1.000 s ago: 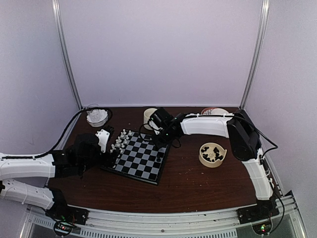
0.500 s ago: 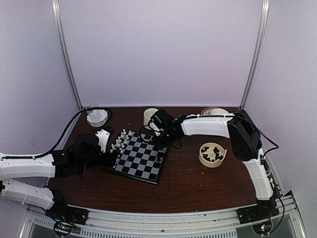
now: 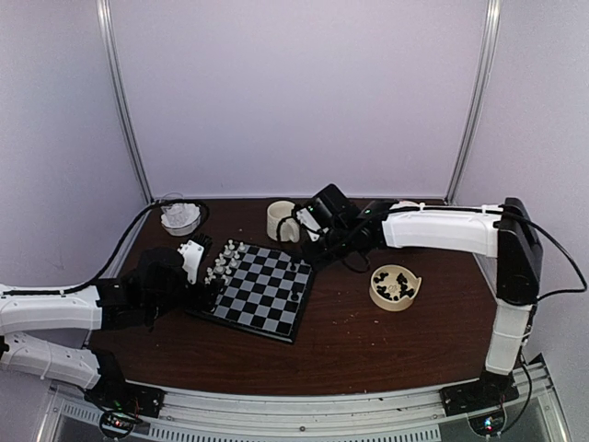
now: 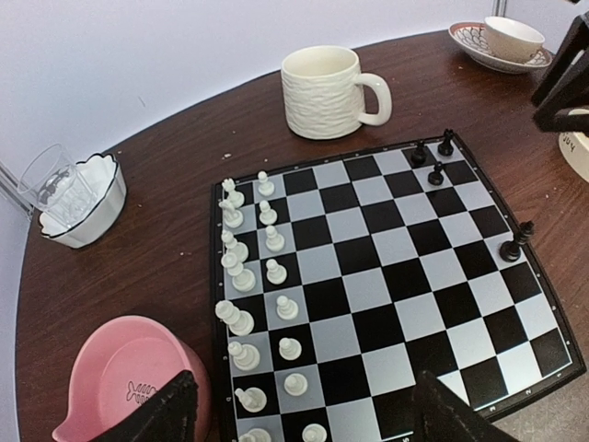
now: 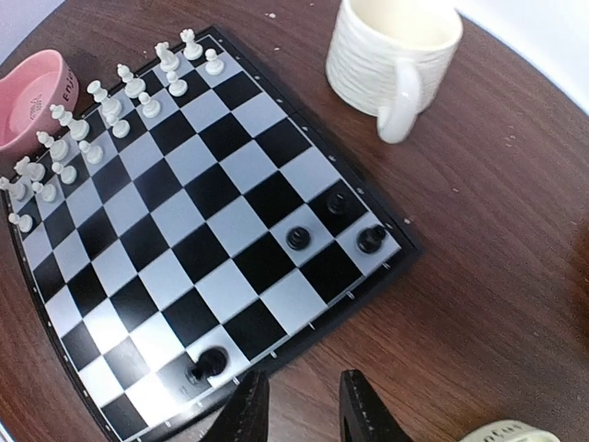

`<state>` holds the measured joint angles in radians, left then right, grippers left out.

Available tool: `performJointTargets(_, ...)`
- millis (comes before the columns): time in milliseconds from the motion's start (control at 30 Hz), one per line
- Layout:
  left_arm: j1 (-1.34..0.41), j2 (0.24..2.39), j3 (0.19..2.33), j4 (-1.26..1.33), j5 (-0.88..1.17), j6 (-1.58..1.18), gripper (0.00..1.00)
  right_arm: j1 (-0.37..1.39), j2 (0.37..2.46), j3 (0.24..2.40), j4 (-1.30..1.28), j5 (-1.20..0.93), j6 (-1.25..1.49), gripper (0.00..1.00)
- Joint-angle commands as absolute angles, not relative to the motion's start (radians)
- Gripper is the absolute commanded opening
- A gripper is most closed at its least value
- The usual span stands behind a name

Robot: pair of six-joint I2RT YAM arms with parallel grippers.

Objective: Set up the chess pieces on the board

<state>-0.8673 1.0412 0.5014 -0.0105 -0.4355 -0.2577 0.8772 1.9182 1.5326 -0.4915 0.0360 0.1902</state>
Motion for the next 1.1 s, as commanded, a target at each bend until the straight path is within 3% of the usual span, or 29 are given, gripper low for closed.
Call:
performJointTargets(0,-0.862,1.015,0.534,-0.020,-0.375,-0.266,0.83,0.867,1.740,1.351,-0.484,0.165,0.212,0.29)
performJointTargets(167,-0.861,0.977,0.506,0.046,-0.333,-0.322,0.96,0.795,1.521,1.124,-0.444,0.200,0.263,0.28)
performJointTargets(333,-0.862,1.008,0.583,0.013,-0.333,-0.463,0.98,0.685,1.439,0.976,-0.373,0.150,0.331,0.26)
performJointTargets(600,-0.862,1.046,0.580,0.106,-0.413,-0.419,0.98,0.589,1.546,0.938,-0.305,0.091,0.428,0.24)
performJointTargets(767,-0.862,1.062,0.489,0.236,-0.393,-0.319,0.97,0.556,1.590,0.910,-0.238,0.088,0.493,0.24)
performJointTargets(1067,-0.862,1.092,0.515,0.215,-0.304,-0.328,0.98,0.503,1.632,0.865,-0.157,0.063,0.585,0.23)
